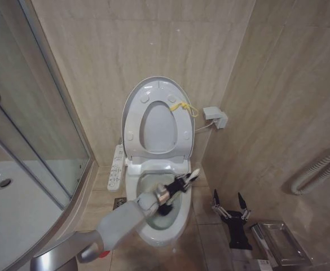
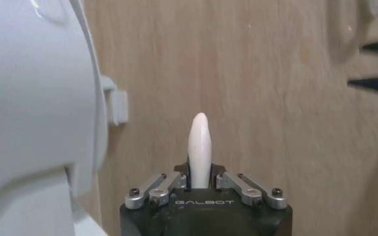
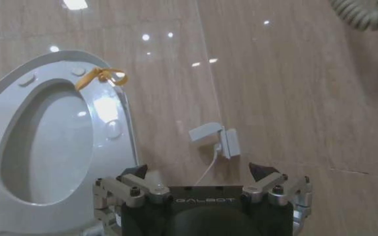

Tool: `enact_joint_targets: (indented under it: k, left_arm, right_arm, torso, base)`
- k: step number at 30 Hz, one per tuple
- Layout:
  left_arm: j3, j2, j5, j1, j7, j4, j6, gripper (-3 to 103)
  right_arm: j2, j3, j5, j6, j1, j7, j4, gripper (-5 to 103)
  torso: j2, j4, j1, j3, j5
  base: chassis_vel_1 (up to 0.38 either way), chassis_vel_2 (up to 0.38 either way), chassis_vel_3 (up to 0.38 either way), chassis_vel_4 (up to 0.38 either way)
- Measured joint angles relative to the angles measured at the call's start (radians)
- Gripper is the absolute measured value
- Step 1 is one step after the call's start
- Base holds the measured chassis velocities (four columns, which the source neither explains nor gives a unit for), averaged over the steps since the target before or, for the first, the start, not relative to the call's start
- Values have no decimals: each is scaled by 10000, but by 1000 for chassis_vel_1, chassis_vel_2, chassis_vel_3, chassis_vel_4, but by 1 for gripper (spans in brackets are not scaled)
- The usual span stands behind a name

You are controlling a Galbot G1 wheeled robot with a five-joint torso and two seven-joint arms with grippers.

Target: Open the toilet lid, clean the toilet bowl with a toilet brush, close the toilet lid, and flush.

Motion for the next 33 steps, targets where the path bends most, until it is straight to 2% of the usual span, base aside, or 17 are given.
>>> enact_joint_targets:
  k: [4, 7, 8, 10, 12, 13, 15, 16, 17, 19, 22, 24, 27, 29, 30, 32, 33]
  left_arm:
    - [66, 94, 112, 106, 42, 761, -37, 19]
    - [-263, 111, 113, 284, 7, -23, -63, 19]
    - [-386, 93, 116, 364, 26, -417, -78, 19]
    - [-492, 84, 192, 431, 26, -524, -109, 19]
    - [-769, 64, 945, 548, 9, 467, -188, 19]
    - [-769, 64, 945, 548, 9, 467, -188, 19]
    - [-948, 65, 1371, 486, -25, 1294, -225, 19]
    - [-963, 118, 1311, 430, -43, 1231, -156, 19]
    - [-910, 184, 1176, 406, -44, 1017, -83, 19]
    - [-794, 221, 901, 359, -14, 543, 76, 19]
    - [-560, 184, 180, 259, 241, -791, 383, 19]
    - [-527, 188, 268, 292, 285, -667, 410, 19]
    - [-522, 176, 953, 406, 179, 676, 207, 19]
    - [-537, 141, 1035, 429, 108, 908, 71, 19]
    - [-550, 110, 959, 460, 10, 785, 61, 19]
    - [-535, 42, 597, 500, -53, -20, 146, 19]
    - [-535, 42, 597, 500, -53, -20, 146, 19]
  right_arm:
    - [3, -24, -2, 0, -42, -7, 108, 100]
    - [-11, 12, 2, 0, -86, -12, 152, 100]
    - [-6, 58, 14, 8, -122, -11, 172, 100]
    - [-2, 72, 23, 21, -142, -10, 176, 100]
    - [-10, 63, 27, 29, -146, -8, 189, 100]
    - [-10, 63, 27, 29, -146, -8, 189, 100]
    - [-40, 58, 23, 19, -151, -10, 235, 100]
    - [-53, 62, 23, 12, -150, -9, 264, 100]
    - [-61, 67, 23, 2, -149, -8, 263, 100]
    - [-50, 78, 22, -4, -140, -7, 263, 100]
    - [6, 104, 18, -3, -127, -6, 258, 100]
    - [7, 105, 20, -2, -129, -5, 243, 100]
    - [-27, 78, 22, -2, -121, -5, 238, 100]
    - [-50, 64, 32, -2, -120, -7, 239, 100]
    - [-75, 65, 46, 0, -119, -9, 240, 100]
    - [-95, 77, 69, 0, -107, -8, 209, 100]
    - [-95, 77, 69, 0, -107, -8, 209, 100]
  torso:
    - [-3, 24, 2, 4, 4]
    - [-3, 27, 3, 3, 2]
    - [-2, 8, 3, 2, -5]
    - [0, 3, 0, 0, -7]
    - [-1, 6, 0, 1, -1]
    - [-1, 6, 0, 1, -1]
    - [0, 17, 1, 0, -4]
    - [1, 7, -1, -2, -6]
    - [-1, 21, 0, 1, 1]
    - [-4, 30, 3, 6, 9]
    - [0, -1, 0, -1, -5]
    - [0, 3, -1, 0, 2]
    - [-1, 20, 1, 2, 2]
    - [-2, 26, 1, 2, 4]
    - [-1, 19, 0, 1, -1]
    - [-4, 29, 4, 6, 7]
    - [-4, 29, 4, 6, 7]
  base:
    - [0, 0, 0, 0]
    - [0, 0, 0, 0]
    - [0, 0, 0, 0]
    - [0, 0, 0, 0]
    - [-25, -23, -14, -2]
    - [-51, -46, -29, -4]
    - [0, 0, 0, 0]
    - [0, 0, 0, 0]
    - [0, 0, 0, 0]
    - [0, 0, 0, 0]
    - [0, 0, 0, 0]
    - [0, 0, 0, 0]
    - [0, 0, 0, 0]
    - [0, 0, 0, 0]
    - [44, 50, 25, 14]
    - [32, 43, 0, -5]
    - [51, 36, 0, -5]
